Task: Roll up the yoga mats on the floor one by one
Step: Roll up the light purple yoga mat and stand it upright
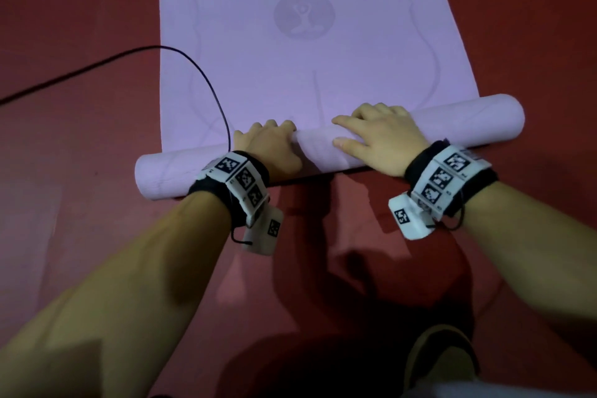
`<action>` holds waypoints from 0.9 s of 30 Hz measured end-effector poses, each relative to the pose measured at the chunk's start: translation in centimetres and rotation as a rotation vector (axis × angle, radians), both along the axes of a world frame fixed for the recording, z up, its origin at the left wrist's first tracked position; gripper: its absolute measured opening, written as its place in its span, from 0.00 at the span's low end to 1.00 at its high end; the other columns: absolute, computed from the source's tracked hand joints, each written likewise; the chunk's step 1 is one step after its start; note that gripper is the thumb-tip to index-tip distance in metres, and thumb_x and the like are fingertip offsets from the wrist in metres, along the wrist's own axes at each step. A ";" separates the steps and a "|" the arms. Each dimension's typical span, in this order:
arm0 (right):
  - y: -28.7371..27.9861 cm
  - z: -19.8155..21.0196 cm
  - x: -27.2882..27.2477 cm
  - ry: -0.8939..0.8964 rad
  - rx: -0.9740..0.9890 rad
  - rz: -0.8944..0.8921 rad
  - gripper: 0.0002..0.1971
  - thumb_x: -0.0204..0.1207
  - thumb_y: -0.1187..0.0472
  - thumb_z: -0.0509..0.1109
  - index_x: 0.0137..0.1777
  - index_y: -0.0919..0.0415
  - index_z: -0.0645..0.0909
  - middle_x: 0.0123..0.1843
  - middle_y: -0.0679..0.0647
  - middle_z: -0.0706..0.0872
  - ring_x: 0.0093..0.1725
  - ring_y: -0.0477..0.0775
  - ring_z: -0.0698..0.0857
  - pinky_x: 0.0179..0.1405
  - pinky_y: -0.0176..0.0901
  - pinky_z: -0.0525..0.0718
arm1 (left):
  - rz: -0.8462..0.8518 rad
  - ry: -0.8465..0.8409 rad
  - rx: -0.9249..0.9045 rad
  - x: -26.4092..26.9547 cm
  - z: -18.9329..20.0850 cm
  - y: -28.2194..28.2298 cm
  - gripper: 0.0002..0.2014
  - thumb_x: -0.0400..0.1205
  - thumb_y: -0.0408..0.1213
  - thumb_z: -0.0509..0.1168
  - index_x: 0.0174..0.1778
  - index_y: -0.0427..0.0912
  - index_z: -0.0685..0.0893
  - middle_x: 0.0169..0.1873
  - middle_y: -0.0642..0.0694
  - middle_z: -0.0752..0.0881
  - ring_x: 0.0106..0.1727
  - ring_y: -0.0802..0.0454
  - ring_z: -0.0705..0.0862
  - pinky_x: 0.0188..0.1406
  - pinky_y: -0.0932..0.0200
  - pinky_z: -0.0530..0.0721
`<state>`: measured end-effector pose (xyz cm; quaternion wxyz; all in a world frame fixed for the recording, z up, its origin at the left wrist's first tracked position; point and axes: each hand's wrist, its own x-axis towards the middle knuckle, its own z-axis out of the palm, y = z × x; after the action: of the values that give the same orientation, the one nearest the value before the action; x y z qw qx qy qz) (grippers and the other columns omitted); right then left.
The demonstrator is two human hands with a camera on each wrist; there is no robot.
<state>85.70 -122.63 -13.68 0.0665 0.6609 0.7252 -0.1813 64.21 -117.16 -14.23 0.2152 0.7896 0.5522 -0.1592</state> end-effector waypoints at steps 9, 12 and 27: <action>1.2 -1.7 -0.8 -0.137 0.227 0.017 0.32 0.82 0.35 0.38 0.61 0.48 0.82 0.51 0.54 0.86 0.51 0.63 0.83 0.53 0.57 0.75 | 0.050 -0.195 0.083 -0.4 0.5 -0.2 0.36 0.68 0.59 0.48 0.70 0.53 0.81 0.65 0.45 0.80 0.68 0.39 0.75 0.67 0.41 0.69; 2.7 -1.4 -0.9 -0.144 0.184 0.007 0.33 0.83 0.36 0.39 0.59 0.50 0.84 0.52 0.56 0.88 0.52 0.64 0.85 0.51 0.57 0.76 | 0.063 -0.155 0.307 0.5 -0.6 -1.2 0.33 0.78 0.62 0.42 0.57 0.47 0.86 0.53 0.42 0.83 0.58 0.37 0.79 0.57 0.41 0.71; 3.9 -1.8 -0.2 -0.201 0.295 -0.043 0.28 0.85 0.40 0.43 0.53 0.51 0.84 0.47 0.52 0.88 0.49 0.62 0.84 0.54 0.57 0.72 | 0.046 -0.100 0.319 1.6 -1.0 2.5 0.29 0.81 0.58 0.43 0.48 0.44 0.87 0.49 0.39 0.86 0.54 0.36 0.82 0.55 0.43 0.73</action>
<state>85.52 -118.70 -15.43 0.0371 0.6937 0.7193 -0.0076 65.78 -114.67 -15.24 0.1181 0.8077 0.5771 -0.0251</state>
